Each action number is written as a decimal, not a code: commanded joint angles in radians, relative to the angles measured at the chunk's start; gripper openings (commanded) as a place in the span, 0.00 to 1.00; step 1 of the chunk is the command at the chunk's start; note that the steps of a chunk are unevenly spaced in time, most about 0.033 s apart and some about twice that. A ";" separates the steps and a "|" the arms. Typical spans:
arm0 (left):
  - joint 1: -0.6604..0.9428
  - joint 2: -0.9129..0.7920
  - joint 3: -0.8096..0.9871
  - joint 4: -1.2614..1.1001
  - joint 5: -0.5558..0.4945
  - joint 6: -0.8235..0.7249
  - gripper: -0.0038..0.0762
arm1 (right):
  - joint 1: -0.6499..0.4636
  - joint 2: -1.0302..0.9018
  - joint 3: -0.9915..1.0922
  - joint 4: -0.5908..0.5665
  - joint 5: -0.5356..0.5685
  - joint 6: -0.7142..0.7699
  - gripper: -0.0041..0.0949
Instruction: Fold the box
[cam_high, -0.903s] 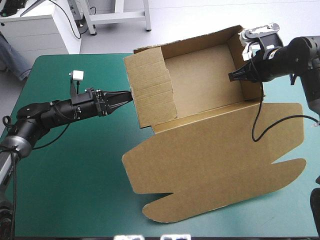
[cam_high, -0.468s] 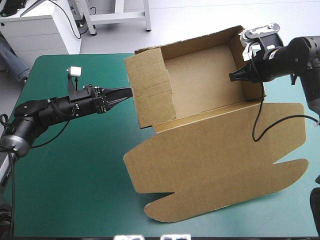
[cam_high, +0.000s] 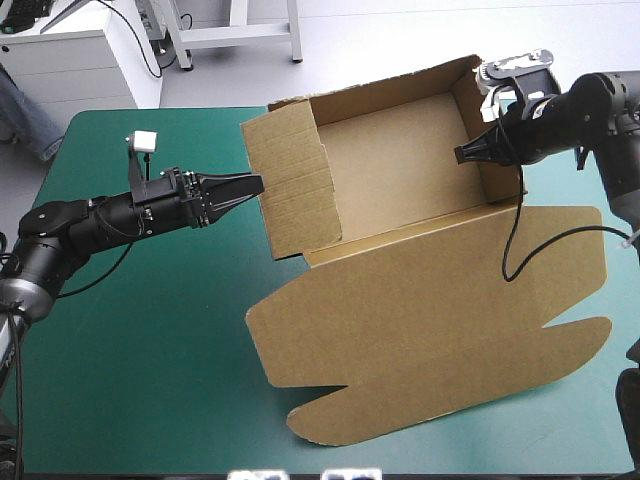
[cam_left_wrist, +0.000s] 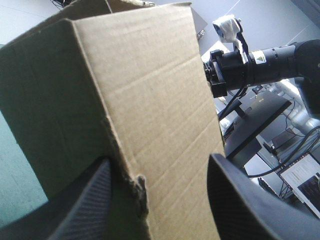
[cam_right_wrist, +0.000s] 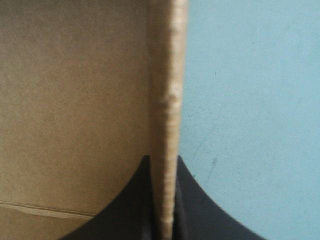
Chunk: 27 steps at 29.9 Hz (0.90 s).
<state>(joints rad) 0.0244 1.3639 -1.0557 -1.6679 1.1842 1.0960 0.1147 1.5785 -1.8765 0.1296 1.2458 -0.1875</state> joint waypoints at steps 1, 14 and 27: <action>-0.032 -0.033 -0.064 -0.020 -0.012 -0.034 0.55 | -0.002 -0.039 -0.028 0.026 0.005 0.001 0.02; -0.187 -0.033 -0.231 0.442 -0.357 -0.445 0.53 | 0.073 -0.039 -0.028 -0.003 -0.004 0.046 0.03; -0.212 -0.033 -0.237 0.725 -0.442 -0.703 0.52 | 0.228 -0.039 -0.028 -0.113 -0.059 0.112 0.03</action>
<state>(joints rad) -0.1815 1.3639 -1.2546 -0.9689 0.7951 0.4507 0.3216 1.5818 -1.8765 -0.0191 1.2386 -0.0724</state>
